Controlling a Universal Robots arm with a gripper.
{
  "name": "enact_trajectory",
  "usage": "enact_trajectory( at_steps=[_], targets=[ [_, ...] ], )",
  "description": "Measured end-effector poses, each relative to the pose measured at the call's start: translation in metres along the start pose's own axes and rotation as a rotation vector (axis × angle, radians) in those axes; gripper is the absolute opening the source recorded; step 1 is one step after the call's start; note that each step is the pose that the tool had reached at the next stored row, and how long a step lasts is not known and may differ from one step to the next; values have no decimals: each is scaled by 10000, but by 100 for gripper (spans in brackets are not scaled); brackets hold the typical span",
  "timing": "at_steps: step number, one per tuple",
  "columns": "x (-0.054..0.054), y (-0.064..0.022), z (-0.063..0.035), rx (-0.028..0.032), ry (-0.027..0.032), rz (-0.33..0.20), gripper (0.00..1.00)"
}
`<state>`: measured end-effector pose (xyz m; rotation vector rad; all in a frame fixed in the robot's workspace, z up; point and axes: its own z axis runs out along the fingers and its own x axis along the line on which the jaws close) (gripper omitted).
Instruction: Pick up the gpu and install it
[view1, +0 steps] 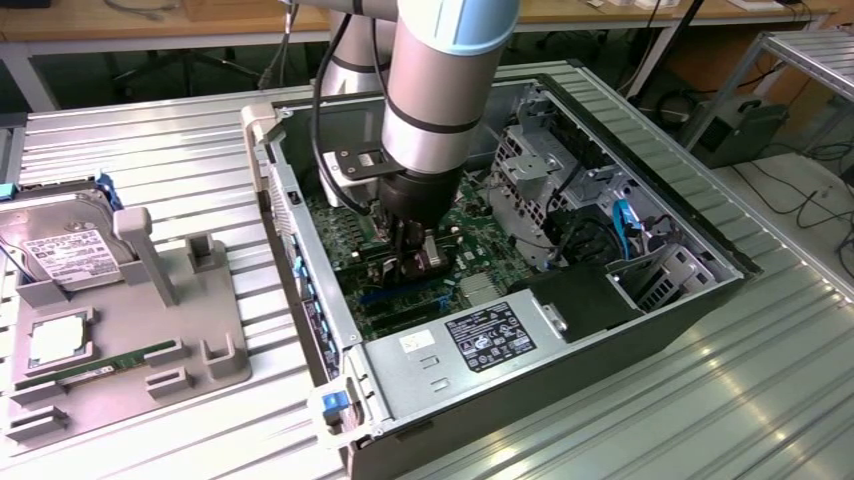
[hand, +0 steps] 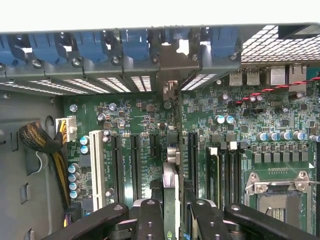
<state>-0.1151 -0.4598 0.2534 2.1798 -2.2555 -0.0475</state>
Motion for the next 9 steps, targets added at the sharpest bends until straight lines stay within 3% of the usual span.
enact_trajectory(
  at_steps=[9],
  targets=[
    [-1, -5, 3, -52, 32, 14, 26]
  ],
)
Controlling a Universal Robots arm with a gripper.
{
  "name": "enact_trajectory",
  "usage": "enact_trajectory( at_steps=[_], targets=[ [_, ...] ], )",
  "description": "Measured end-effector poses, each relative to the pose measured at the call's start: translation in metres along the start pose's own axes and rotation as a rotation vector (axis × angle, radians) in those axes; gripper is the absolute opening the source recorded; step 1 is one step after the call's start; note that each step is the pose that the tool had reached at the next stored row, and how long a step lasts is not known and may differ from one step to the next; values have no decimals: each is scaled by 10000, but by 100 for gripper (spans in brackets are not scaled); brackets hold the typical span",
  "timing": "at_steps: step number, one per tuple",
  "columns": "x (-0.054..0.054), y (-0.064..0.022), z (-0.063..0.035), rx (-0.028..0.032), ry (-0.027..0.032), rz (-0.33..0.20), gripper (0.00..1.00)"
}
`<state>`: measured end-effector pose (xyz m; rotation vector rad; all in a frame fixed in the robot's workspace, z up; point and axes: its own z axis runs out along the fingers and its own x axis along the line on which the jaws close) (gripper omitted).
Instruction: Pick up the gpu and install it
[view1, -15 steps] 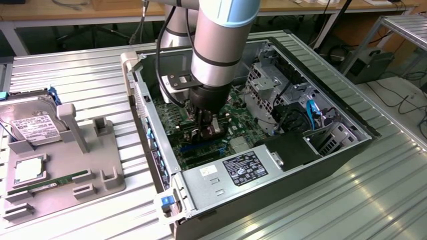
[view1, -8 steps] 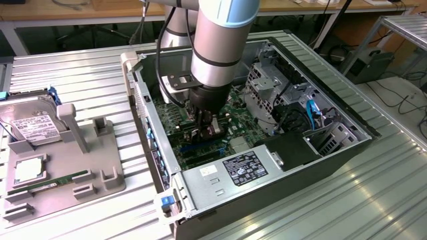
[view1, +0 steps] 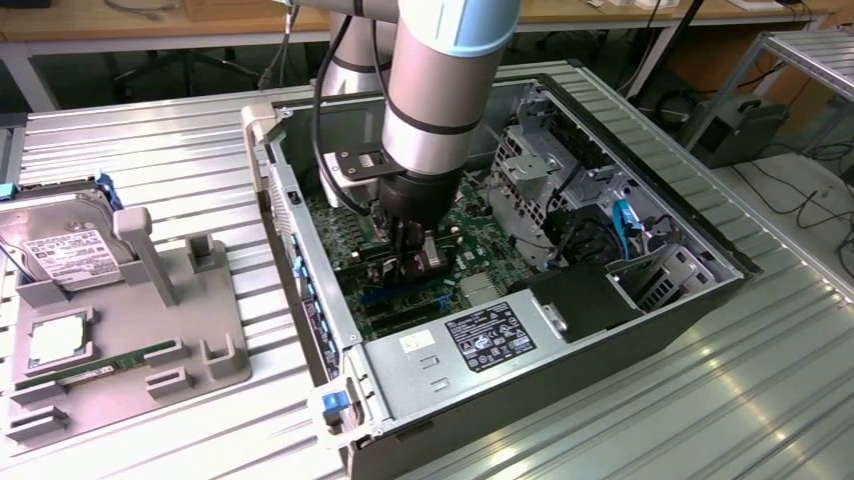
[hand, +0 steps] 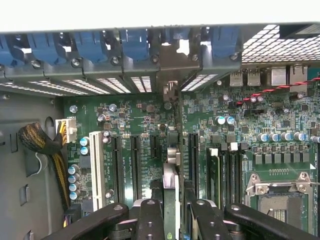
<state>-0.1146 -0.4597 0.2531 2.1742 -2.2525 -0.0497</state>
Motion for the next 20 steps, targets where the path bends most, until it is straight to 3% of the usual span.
enact_trajectory(
  at_steps=[12, 20],
  targets=[
    [2, -16, -2, -34, 97, 2, 26],
    [-24, -13, -1, -45, 117, 6, 26]
  ],
)
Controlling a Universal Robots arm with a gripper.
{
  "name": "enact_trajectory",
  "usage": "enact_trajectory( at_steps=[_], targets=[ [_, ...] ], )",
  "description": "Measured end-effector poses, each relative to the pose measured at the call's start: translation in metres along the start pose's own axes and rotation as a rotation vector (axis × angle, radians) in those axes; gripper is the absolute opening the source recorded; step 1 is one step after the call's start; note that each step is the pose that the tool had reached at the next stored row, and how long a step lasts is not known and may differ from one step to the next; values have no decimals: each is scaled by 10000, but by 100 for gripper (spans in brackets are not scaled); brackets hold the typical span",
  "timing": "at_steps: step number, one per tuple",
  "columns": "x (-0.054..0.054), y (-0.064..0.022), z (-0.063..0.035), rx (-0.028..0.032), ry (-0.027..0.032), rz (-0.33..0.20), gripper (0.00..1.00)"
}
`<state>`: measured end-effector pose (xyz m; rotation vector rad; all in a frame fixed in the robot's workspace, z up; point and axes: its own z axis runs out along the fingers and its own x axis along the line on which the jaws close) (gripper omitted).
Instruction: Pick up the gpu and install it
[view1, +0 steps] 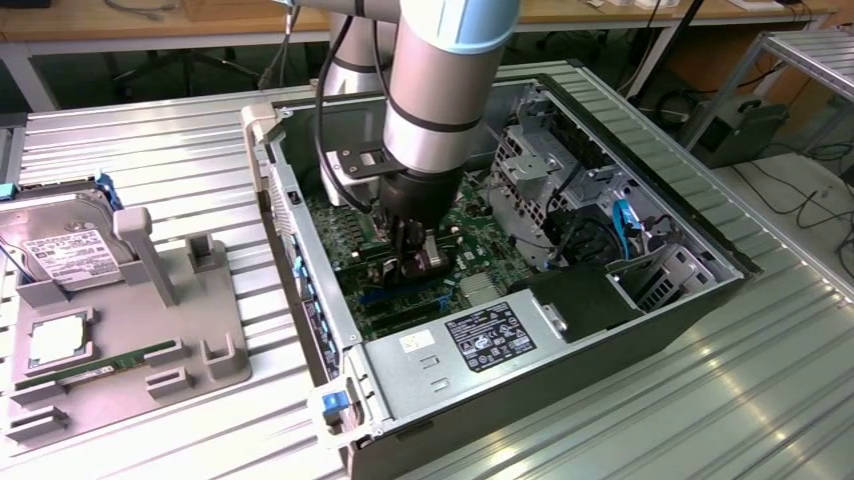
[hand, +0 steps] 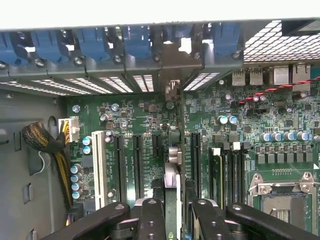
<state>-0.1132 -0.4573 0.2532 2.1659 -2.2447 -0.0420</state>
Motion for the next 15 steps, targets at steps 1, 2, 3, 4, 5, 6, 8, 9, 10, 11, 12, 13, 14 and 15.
enact_trajectory(
  at_steps=[1, 2, 3, 4, 5, 6, 8, 9, 10, 11, 12, 13, 14, 15],
  targets=[
    [-8, -1, 0, 2, -1, -2, 26],
    [-15, -1, 0, 4, -1, -3, 26],
    [-22, -1, 1, 3, -2, -3, 26],
    [-28, -1, 1, 1, -4, -4, 26],
    [-30, -1, 1, 2, -3, -4, 26],
    [-30, -1, 1, 2, -3, -4, 26],
    [-30, 0, 1, 3, -3, -3, 26],
    [-30, 0, 2, 2, -2, -3, 26],
    [-28, 0, 4, 1, -2, -2, 26],
    [-24, 0, 5, -2, -1, -2, 26],
    [-5, -2, 9, -12, -1, -3, 26],
    [5, -3, 11, -17, -2, -2, 26],
    [15, -6, 13, -22, -3, -3, 26],
    [28, -8, 17, -34, -5, -3, 26]
  ],
)
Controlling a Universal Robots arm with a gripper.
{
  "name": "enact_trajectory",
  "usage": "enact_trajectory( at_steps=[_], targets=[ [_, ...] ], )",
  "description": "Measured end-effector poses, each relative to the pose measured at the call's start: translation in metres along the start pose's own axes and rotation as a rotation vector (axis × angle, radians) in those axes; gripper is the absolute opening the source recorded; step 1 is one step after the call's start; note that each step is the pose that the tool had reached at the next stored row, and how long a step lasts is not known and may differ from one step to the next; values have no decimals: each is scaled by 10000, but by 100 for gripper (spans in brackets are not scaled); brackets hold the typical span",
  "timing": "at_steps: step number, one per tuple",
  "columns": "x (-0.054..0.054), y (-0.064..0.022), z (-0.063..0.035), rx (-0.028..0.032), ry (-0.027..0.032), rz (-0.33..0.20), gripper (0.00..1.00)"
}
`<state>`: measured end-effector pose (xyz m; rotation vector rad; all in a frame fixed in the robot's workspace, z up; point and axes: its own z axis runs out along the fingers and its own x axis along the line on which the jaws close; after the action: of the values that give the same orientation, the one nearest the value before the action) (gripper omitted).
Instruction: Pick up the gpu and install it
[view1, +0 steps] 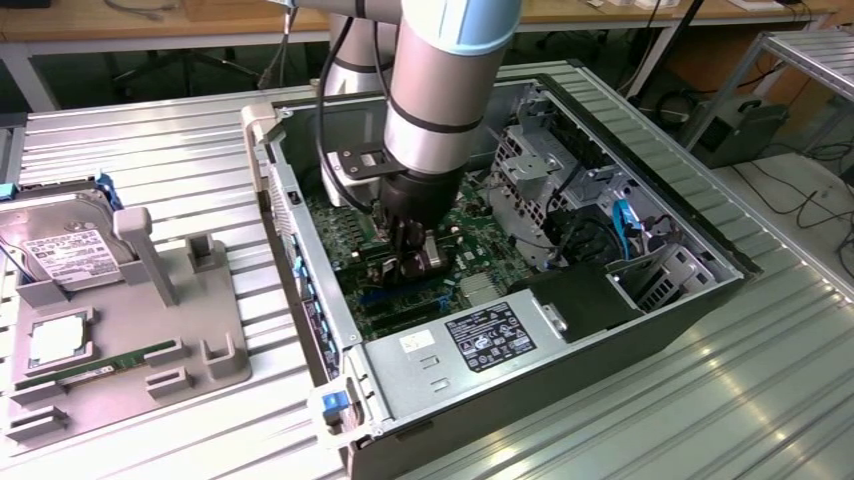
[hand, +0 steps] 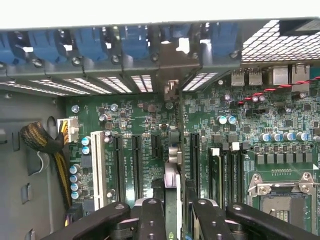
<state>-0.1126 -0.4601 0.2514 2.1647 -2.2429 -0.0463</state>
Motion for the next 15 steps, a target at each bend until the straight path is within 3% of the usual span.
enact_trajectory(
  at_steps=[7, 12, 15],
  targets=[
    [26, -15, 4, -54, 4, 3, 26],
    [13, -17, -118, -53, 5, 1, 26],
    [7, -19, -114, -53, -5, 0, 26]
  ],
)
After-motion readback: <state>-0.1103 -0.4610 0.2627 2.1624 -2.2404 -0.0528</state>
